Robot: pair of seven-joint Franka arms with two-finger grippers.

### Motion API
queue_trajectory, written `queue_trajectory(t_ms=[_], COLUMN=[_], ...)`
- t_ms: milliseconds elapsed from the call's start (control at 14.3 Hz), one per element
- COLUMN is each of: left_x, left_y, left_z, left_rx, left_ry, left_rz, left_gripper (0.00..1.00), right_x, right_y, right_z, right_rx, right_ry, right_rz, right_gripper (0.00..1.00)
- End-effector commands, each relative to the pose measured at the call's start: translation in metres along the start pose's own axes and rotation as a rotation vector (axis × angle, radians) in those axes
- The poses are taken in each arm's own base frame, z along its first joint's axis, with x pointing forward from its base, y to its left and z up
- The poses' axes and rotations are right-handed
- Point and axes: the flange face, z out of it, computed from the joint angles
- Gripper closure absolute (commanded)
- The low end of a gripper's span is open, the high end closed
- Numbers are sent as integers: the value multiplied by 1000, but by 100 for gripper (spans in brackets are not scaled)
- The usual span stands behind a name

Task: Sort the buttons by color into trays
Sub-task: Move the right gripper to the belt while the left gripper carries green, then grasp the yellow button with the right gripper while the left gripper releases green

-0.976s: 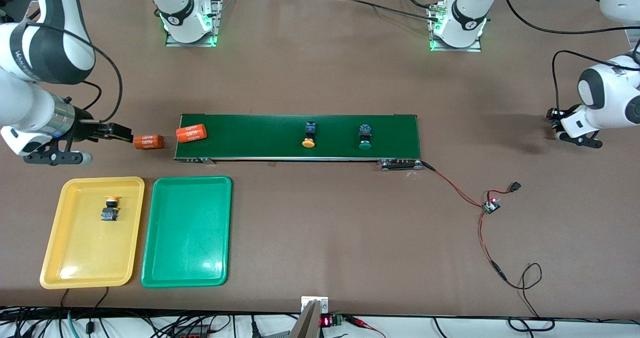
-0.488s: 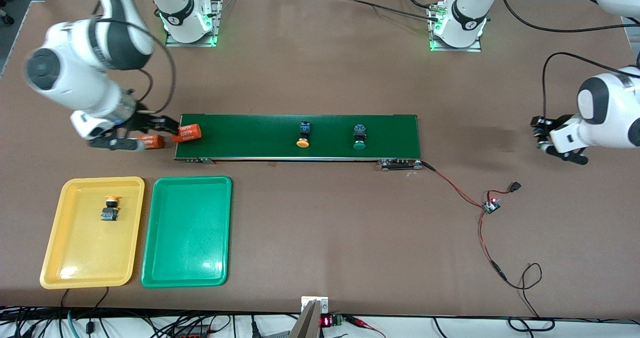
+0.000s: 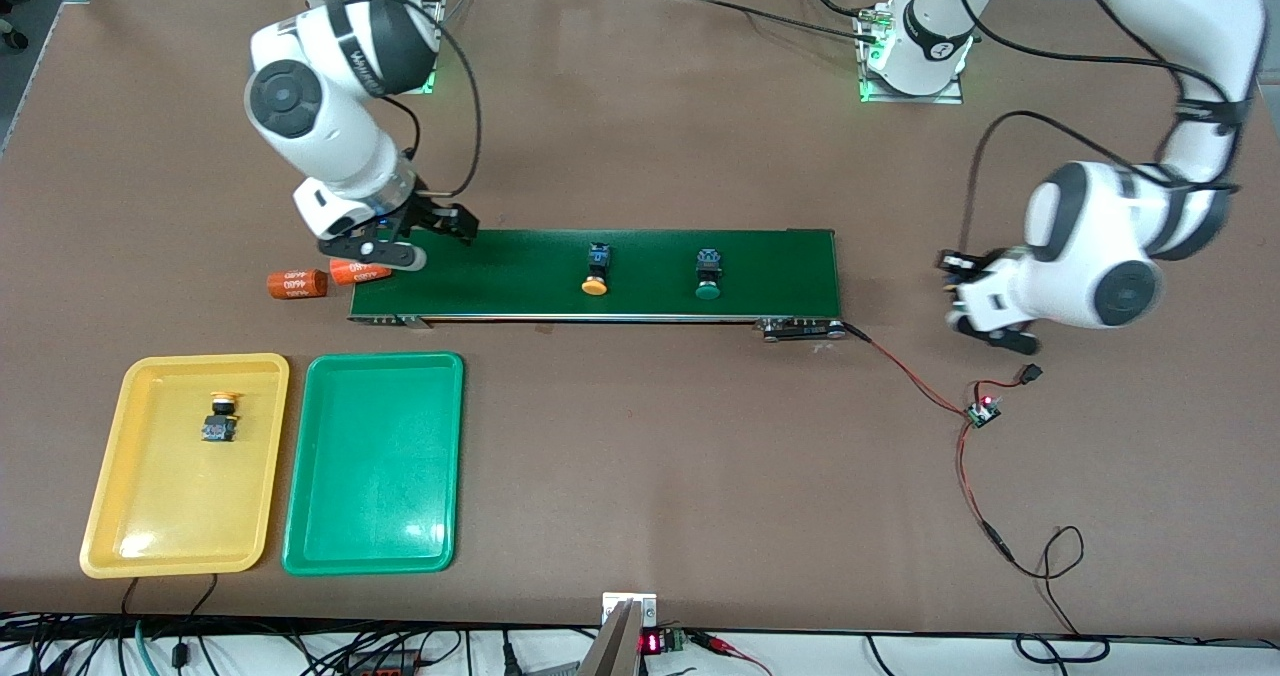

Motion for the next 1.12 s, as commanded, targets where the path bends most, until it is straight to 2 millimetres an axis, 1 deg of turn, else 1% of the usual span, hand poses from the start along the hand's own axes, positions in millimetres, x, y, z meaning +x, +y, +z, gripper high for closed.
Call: queue_trajectory(t_ms=[0,70,139,209,279,348,488,558,627,767,836,906,976,1045], left_x=[8,12,15,16,16,19,22,21,22,29,30,28,26,22], left_y=[76,102,133,160,181,192,204,204,204,202,204,206,207,207], left_z=[-2,0,6,10,16,23,37,41,42,48,49,48,46,38], left_rx=[-6,-3,-1,-4,-7,-14,-17,-17,-16,-27,-29,-28,-21,-12], left_ry=[18,37,57,75,91,109,125,125,127,151,155,154,147,146], left_rz=[-4,-20,-34,-50,-74,-96,-87,-85,-81,-80,-82,-80,-75,-75], left_gripper=[61,61,61,61,61,61,61,61,59,56,42,1,0,0], right_x=[-10,-13,-15,-22,-23,-23,-21,-19,-17,-16,-16,-15,-15,-13], right_y=[-29,-40,-53,-68,-80,-91,-106,-110,-112,-115,-115,-115,-115,-115], right_z=[9,16,23,32,37,40,45,47,48,51,54,56,62,65], right_rx=[19,-1,-29,-51,-55,-51,-47,-46,-46,-46,-47,-45,-49,-46], right_ry=[43,64,95,102,105,108,110,111,113,113,111,114,109,111], right_rz=[-12,-57,-113,-138,-120,-92,-78,-78,-78,-80,-80,-81,-81,-79], right_gripper=[0,0,0,0,0,0,0,0,0,0,0,0,0,0])
